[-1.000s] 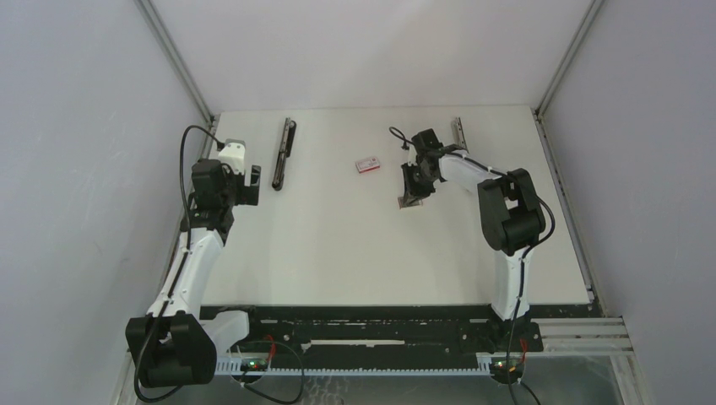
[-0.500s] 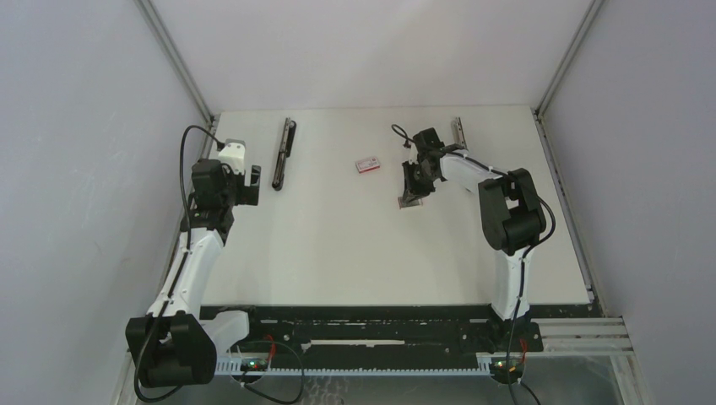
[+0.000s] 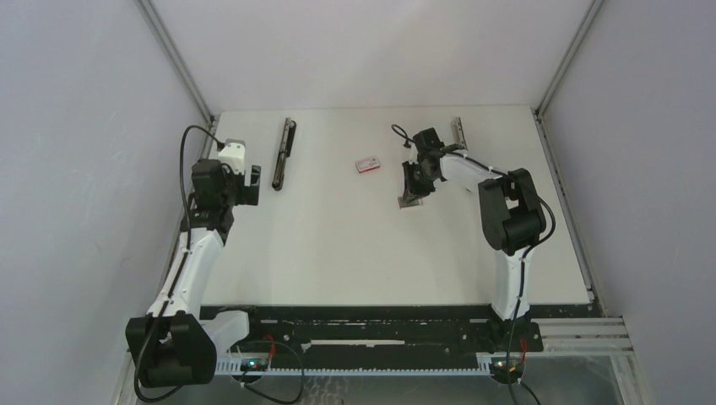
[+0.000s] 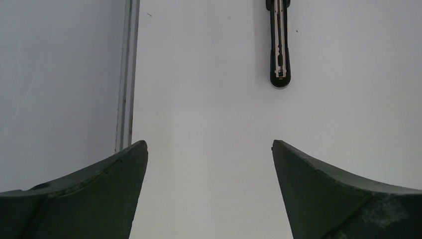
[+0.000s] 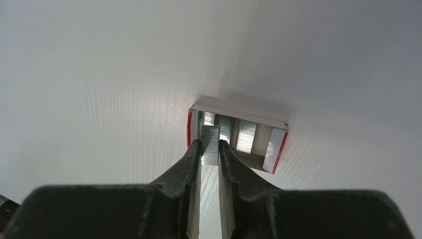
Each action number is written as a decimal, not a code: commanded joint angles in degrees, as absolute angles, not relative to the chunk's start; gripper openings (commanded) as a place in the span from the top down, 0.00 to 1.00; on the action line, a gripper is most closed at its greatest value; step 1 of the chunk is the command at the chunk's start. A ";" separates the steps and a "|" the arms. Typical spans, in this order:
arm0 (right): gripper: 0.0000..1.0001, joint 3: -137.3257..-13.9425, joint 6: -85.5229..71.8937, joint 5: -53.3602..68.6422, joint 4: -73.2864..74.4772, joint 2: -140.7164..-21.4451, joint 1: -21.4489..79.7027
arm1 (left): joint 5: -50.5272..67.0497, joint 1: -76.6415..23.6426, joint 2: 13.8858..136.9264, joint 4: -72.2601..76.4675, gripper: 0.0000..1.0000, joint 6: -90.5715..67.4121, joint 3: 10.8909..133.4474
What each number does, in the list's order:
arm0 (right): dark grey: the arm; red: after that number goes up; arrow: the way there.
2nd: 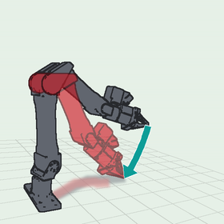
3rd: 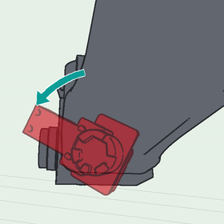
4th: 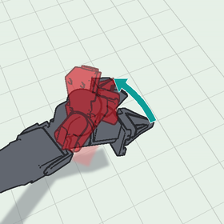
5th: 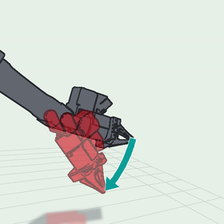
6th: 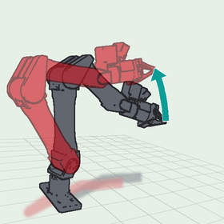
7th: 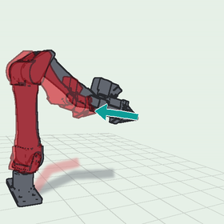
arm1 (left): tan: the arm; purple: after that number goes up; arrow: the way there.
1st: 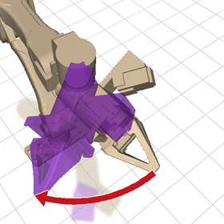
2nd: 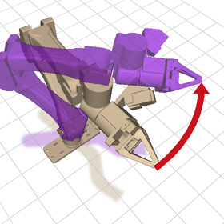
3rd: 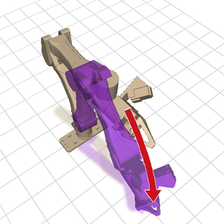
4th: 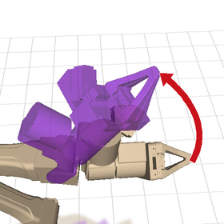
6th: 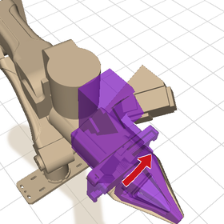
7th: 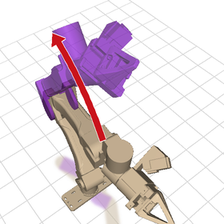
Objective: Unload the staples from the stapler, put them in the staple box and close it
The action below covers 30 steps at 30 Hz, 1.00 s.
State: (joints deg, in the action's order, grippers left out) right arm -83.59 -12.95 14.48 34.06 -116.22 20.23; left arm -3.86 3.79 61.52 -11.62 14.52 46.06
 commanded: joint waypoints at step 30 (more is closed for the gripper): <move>0.88 -84.55 -13.47 13.96 32.30 -116.73 20.87 | -3.31 4.13 61.62 -9.15 0.00 14.33 44.80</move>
State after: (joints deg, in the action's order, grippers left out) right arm -83.59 -12.93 14.06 34.06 -116.51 20.40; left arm -3.86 3.79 61.65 -11.60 14.55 46.06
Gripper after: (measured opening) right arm 0.139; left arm 0.996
